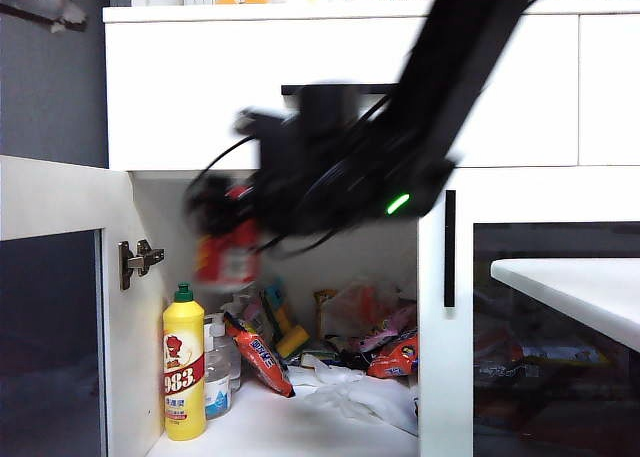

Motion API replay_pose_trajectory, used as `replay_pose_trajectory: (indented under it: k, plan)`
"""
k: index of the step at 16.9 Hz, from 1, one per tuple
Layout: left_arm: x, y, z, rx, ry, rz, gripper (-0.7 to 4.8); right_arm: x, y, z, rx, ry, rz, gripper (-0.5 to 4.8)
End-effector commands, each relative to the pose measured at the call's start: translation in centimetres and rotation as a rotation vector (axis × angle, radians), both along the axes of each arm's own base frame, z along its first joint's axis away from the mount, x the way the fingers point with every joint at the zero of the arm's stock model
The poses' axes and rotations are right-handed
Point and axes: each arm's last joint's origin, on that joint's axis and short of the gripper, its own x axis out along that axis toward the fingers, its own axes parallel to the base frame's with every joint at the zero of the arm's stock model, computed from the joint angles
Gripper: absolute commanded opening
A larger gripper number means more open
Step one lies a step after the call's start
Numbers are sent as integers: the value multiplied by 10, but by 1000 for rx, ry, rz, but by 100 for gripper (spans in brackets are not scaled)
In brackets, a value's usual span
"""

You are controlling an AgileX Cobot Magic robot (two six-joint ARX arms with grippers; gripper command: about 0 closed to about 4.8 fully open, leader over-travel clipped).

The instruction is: Open the left door of the white cabinet, pick up a can of beverage from the table on the right, place it inside the cabinet, and finally close the cabinet door.

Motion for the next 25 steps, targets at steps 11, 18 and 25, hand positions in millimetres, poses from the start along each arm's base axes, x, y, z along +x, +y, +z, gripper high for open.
replay_pose_trajectory:
  k: [11,18,25]
  plan:
    - [-39,64,2,-4,-103,159,479,80,53,-38,37,-54,-377,122]
    - [-39,66,-2,34,-81,158,479,101,42,-62,52,-22,-494,122]
    - [-39,66,-2,34,-81,158,479,101,43,-65,45,-23,-495,126]
